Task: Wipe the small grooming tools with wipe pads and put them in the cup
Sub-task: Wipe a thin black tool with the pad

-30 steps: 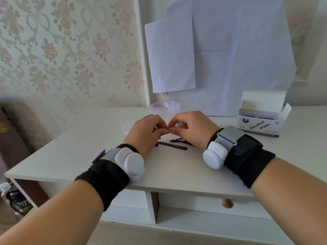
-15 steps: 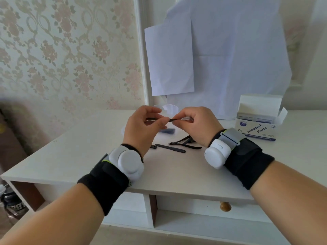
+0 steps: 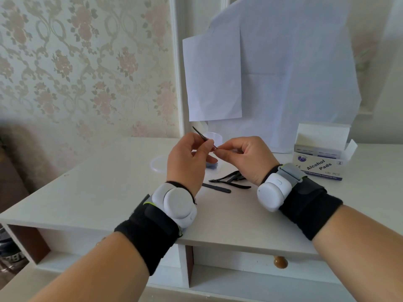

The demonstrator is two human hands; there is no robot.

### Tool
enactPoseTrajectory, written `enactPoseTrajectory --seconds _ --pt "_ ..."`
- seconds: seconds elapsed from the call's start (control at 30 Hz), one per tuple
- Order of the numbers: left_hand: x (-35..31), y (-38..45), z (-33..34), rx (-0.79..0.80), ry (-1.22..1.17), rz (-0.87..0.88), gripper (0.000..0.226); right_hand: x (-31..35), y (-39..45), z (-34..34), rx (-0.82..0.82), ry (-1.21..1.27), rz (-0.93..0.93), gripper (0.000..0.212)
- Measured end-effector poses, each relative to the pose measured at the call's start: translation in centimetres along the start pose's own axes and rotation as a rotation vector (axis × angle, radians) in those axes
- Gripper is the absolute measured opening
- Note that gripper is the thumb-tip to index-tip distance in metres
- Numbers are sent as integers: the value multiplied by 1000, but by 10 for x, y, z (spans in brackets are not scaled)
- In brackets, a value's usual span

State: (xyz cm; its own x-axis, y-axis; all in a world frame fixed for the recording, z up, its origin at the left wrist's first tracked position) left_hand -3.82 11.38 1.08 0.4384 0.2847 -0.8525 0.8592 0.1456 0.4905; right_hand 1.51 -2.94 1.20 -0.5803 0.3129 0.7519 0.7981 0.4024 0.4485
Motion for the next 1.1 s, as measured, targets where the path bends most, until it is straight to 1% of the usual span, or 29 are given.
enactPoseTrajectory --seconds 0.23,0.4,0.53,0.63,0.7,0.77,0.83,0.93,1.03,1.1 --pt "0 0 1 13 6 -27 12 3 3 -1 -32 -66 -45 9" --pt "-1 -2 4 58 -137 -61 12 2 3 -3 -71 -78 -52 10" --pt "3 -1 4 70 -104 -55 12 3 1 -5 -75 -88 -49 11" --pt "4 0 3 51 -56 -22 12 2 0 -3 -50 -62 -9 15" --pt "4 0 2 29 -36 2 13 1 0 -1 -29 9 49 22" --pt "4 -1 0 16 -18 -2 14 0 1 -2 -32 194 128 27" --pt "4 -1 2 28 24 -12 14 0 2 -8 -90 348 173 25" --pt "5 -2 5 63 91 -7 16 0 3 -15 -114 379 130 28" --pt "7 0 5 80 110 -5 15 2 3 -15 -72 264 54 29" --pt "7 1 6 91 94 -8 11 3 3 -13 -54 217 16 24"
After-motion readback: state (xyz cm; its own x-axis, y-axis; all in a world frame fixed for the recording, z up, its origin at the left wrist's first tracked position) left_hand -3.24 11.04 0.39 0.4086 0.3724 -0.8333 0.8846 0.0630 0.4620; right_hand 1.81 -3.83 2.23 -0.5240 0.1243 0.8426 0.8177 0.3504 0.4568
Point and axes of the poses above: each hand's wrist, its own y-axis towards the middle knuckle, its own z-axis out of the palm, x = y × z, the point moved 4 cm from there along y, towards the middle knuckle, and after that the axes turned 9 degrees about x, right-handed, at the moved point
